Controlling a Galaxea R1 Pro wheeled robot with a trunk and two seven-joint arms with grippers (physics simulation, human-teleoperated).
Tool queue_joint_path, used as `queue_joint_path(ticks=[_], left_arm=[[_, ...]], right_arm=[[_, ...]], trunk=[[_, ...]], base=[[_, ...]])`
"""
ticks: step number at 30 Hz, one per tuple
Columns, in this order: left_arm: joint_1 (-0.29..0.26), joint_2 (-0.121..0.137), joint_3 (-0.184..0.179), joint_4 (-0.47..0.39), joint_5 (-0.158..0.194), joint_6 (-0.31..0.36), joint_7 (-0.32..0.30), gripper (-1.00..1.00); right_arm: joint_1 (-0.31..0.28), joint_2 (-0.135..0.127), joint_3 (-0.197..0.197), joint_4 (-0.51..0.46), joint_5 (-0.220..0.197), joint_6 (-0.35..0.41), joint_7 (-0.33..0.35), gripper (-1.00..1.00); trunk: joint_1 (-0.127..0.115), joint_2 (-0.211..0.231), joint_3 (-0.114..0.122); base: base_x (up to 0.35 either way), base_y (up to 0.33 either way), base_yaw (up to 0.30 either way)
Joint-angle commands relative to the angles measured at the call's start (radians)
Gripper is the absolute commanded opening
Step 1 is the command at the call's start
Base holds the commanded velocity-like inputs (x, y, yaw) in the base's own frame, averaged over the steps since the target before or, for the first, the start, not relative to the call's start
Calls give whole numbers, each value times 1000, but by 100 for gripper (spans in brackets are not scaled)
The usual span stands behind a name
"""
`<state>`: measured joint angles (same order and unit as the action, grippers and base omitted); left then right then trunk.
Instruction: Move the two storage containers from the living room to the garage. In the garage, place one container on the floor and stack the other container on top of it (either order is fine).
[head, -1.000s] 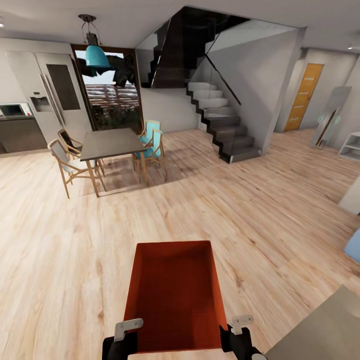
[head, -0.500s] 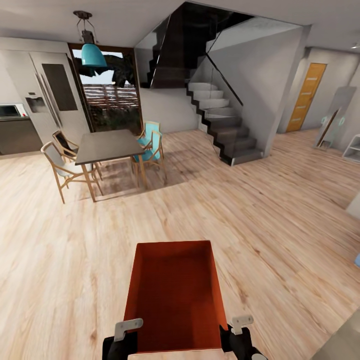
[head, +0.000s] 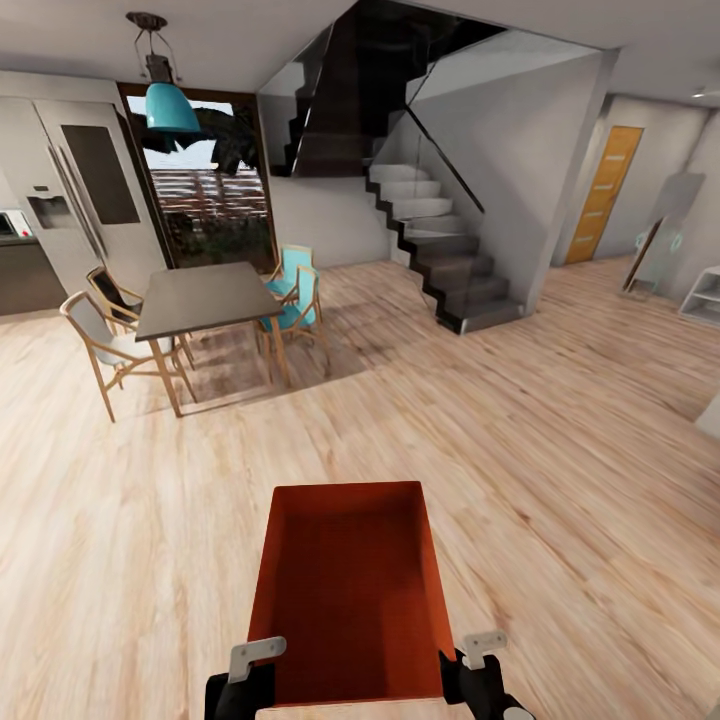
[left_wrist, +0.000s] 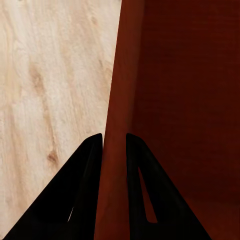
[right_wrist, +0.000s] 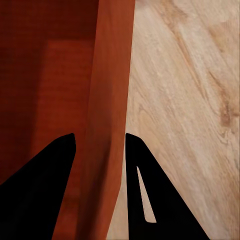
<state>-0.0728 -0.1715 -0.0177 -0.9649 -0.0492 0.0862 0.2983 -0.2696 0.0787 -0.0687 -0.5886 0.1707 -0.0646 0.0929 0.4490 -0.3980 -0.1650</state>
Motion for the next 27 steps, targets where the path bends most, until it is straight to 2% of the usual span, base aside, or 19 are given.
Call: queue_joint_path(ticks=[1,6,17,27], left_arm=[[-1,-3,2,-3,-16,9,11,-100],[-1,-3,2,-3,-16,9,11,-100],[-1,-3,3,-3,-16,8,12,-100],[-1,-3,1,-3,-17,9,12,-100]], right_arm=[[0,16,-6,0,6,-3,16,-100],[0,16,-6,0,6,-2,16,-100],[0,16,-6,0,6,-1,16,-100],[0,16,-6,0,6,-1,16,-100]], trunk=[[1,-2,-2],[1,-2,-2],[1,-2,-2],[1,-2,-2]], base=[[264,207,0],[264,207,-105],[286,174,-259],[321,3,-267]])
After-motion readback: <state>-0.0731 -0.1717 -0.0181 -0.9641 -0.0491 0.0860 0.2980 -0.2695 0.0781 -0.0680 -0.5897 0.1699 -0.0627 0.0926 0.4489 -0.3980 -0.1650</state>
